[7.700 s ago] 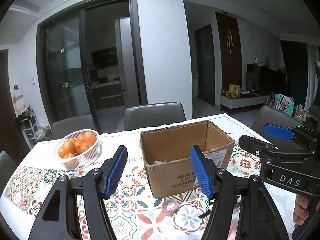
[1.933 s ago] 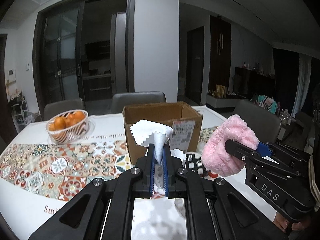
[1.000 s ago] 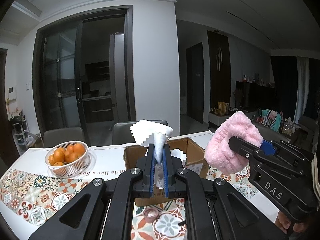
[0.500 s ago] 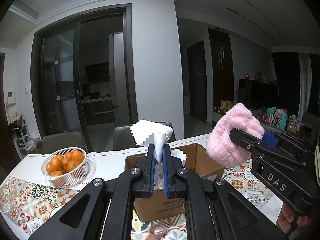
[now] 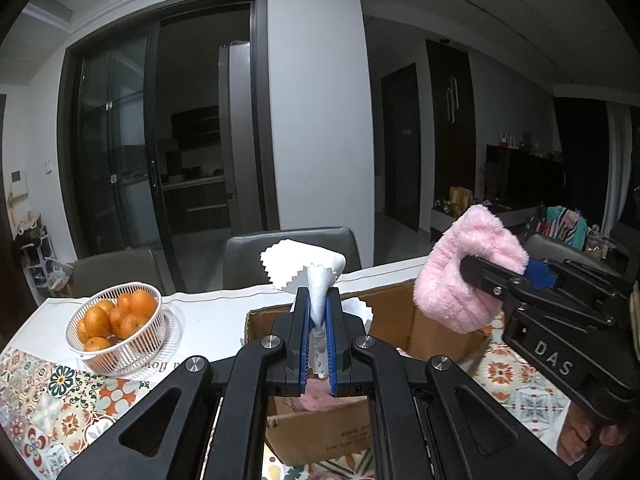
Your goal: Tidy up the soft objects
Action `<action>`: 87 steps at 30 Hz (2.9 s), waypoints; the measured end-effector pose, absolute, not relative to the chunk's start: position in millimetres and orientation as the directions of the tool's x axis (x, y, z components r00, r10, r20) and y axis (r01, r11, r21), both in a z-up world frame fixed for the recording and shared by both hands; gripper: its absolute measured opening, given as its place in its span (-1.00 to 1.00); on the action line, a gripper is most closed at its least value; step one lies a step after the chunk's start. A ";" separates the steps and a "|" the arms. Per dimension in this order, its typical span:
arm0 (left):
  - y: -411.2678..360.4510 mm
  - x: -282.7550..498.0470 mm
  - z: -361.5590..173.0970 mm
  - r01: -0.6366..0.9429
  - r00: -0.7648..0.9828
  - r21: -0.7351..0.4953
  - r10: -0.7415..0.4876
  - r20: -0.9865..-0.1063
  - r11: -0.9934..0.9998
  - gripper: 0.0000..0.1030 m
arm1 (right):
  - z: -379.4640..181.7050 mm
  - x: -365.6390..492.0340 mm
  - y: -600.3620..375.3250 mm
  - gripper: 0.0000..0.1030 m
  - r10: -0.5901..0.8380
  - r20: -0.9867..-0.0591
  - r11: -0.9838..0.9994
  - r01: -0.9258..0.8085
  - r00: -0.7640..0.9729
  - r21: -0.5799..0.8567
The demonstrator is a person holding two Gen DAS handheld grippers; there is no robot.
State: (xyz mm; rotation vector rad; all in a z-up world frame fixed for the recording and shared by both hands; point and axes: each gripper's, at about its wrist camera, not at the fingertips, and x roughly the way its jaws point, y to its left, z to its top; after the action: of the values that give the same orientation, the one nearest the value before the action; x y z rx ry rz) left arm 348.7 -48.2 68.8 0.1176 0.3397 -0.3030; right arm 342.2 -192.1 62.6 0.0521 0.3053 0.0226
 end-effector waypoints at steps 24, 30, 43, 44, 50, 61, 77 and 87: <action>-70.8 411.9 12.7 0.334 0.792 0.024 -0.266 -0.550 0.942 -0.28 | 5.7 421.9 -215.5 -0.31 0.045 -0.550 0.994 0.016 0.834 0.106; -66.1 405.0 17.8 0.322 0.803 0.037 -0.252 -0.540 0.946 -0.08 | 12.7 415.5 -216.7 0.08 0.007 -0.525 0.995 0.045 0.851 0.087; -48.8 358.3 45.0 0.291 0.852 0.059 -0.231 -0.471 0.955 0.03 | 44.3 371.8 -203.0 0.32 -0.024 -0.457 0.997 0.057 0.889 0.060; -47.4 354.3 46.9 0.287 0.854 0.060 -0.227 -0.468 0.956 0.03 | 47.0 367.5 -201.5 0.34 -0.024 -0.452 0.997 0.056 0.892 0.057; -39.4 328.8 56.5 0.289 0.863 0.051 -0.237 -0.446 0.956 0.04 | 58.1 338.2 -194.5 0.34 -0.017 -0.427 0.998 0.041 0.904 0.048; -32.4 280.2 57.7 0.275 0.879 0.076 -0.219 -0.423 0.958 0.07 | 55.1 288.2 -193.2 0.34 -0.006 -0.425 0.996 0.042 0.905 0.077; -17.6 230.0 32.8 0.268 0.854 0.082 -0.198 -0.480 0.960 0.08 | 24.8 239.1 -179.9 0.35 0.027 -0.484 0.994 0.026 0.875 0.103; -17.5 196.4 7.8 0.291 0.826 0.087 -0.205 -0.525 0.953 0.08 | -0.7 214.0 -176.9 0.35 0.050 -0.546 0.993 0.014 0.837 0.114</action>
State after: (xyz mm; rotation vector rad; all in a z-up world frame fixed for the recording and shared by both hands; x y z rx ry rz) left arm 196.4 -17.5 7.8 0.1661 0.5381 -0.2647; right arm 214.0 -176.9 -0.7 0.1147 0.5798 0.0193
